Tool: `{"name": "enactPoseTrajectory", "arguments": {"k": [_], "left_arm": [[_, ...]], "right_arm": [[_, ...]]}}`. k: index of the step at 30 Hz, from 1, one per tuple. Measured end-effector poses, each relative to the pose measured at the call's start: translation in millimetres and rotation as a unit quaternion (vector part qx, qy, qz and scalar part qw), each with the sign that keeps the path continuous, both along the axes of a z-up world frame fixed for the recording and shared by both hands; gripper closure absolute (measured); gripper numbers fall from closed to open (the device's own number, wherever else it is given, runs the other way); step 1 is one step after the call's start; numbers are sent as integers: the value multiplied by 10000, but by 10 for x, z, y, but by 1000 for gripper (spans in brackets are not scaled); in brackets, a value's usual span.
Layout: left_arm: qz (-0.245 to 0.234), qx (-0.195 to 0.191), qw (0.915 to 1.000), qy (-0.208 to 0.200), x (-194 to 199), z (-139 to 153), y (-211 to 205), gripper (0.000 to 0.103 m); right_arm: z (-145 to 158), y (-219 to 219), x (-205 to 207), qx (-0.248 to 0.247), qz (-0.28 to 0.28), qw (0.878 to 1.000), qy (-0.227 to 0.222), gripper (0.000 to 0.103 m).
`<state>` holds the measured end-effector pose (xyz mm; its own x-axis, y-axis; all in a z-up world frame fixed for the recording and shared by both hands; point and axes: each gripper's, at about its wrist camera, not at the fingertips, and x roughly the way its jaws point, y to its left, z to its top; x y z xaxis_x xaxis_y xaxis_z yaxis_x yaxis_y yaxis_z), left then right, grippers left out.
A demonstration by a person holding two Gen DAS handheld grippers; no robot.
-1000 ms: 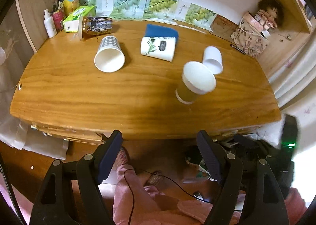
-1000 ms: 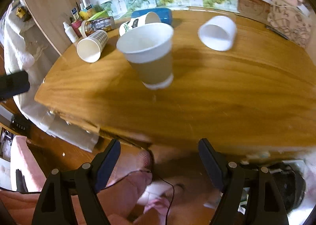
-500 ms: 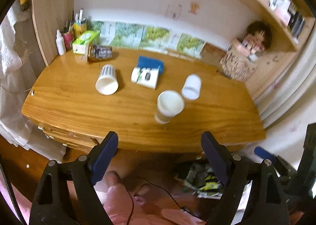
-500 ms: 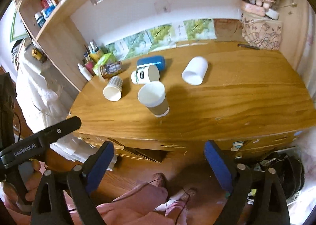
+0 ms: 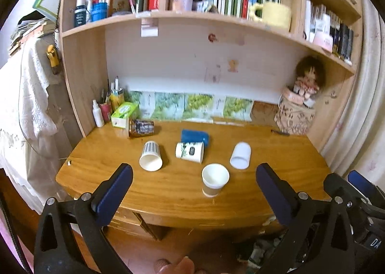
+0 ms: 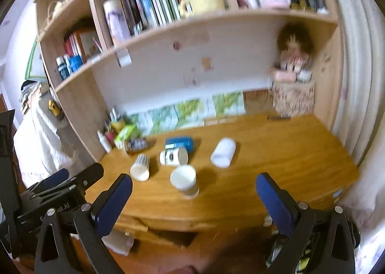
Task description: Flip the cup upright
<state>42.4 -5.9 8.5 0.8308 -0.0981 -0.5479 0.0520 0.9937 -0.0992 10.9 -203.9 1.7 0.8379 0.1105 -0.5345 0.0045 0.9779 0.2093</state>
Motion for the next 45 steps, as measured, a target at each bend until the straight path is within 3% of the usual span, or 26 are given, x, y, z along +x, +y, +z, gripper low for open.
{"name": "enactPoseTrajectory", "arguments": {"k": [11,45], "left_arm": [[486,414,9974,-344,-143,20,16,1],[289,372,9979,-453,-80,34,-83,1]], "right_arm": [[53,103,-113,-178,39,9989,-424,0],[-11,112,15,-200,28,9994,-279,0]]}}
